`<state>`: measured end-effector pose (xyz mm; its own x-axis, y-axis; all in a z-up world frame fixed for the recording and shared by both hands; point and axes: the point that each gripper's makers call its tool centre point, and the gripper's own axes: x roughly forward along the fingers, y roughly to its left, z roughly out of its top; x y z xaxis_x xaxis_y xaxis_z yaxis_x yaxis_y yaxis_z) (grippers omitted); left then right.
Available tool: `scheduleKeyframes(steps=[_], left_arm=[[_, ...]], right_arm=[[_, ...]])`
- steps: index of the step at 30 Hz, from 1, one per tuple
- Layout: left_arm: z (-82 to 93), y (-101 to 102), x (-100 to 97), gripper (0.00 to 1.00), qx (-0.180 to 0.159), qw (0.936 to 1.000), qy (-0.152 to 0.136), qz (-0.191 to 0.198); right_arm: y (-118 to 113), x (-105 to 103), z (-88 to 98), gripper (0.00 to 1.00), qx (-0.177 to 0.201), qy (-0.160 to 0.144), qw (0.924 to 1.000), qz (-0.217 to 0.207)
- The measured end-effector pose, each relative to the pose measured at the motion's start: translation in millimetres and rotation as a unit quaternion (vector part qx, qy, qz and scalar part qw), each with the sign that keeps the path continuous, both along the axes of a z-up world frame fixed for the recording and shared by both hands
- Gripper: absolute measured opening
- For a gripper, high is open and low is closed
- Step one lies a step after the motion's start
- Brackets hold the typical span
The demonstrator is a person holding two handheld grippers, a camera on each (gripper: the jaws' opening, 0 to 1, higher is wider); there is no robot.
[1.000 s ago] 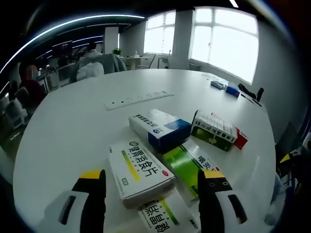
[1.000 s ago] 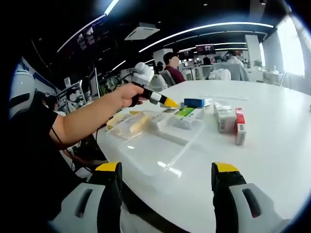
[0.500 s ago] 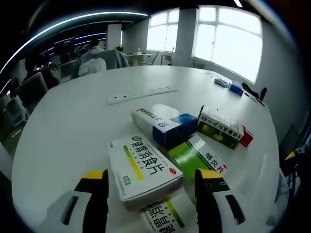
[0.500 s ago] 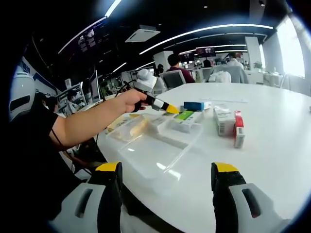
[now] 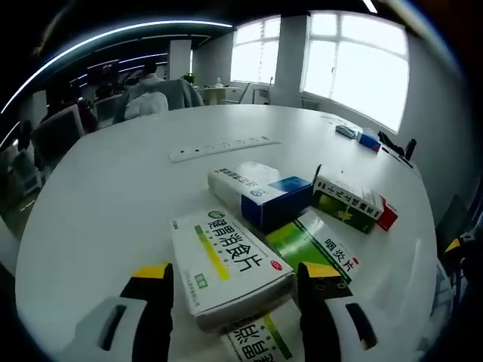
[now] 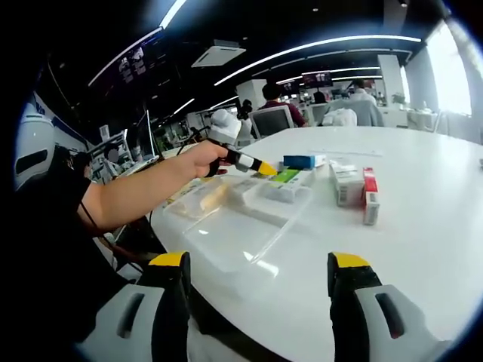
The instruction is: Arrange the small medicine boxes into an aligned row inside the storage area until every box is upright, visible, and separated from the surrounding clutter.
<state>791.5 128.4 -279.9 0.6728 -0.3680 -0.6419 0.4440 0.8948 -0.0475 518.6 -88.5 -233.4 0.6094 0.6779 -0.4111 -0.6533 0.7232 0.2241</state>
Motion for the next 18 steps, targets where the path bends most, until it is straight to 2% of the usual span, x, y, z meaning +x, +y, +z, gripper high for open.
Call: scheduleKeyframes(steps=[3,6,9,13,18], left_arm=[[2.4,0.2,2.7,0.74,-0.001,0.9999,-0.008,0.012],[5.1,-2.6,1.3,0.74,-0.004,0.9997,-0.014,0.019],[5.8,-0.4,6.3,0.70,-0.002,0.9996,-0.020,0.022],[4.1,1.5,6.6,0.56,0.005,0.9996,-0.025,0.013],[6.4,2.1,3.9,0.54,0.003,0.9994,-0.031,0.016]], right_arm=[[2.5,-1.1,0.5,0.72,0.000,-0.001,1.0000,0.004],[2.2,-1.5,0.4,0.72,0.000,0.000,1.0000,0.003],[-0.4,-2.9,1.5,0.72,-0.004,-0.001,1.0000,0.002],[-3.6,-3.1,0.5,0.72,-0.002,0.000,1.0000,-0.004],[-4.2,-5.0,3.2,0.72,-0.002,-0.004,1.0000,-0.004]])
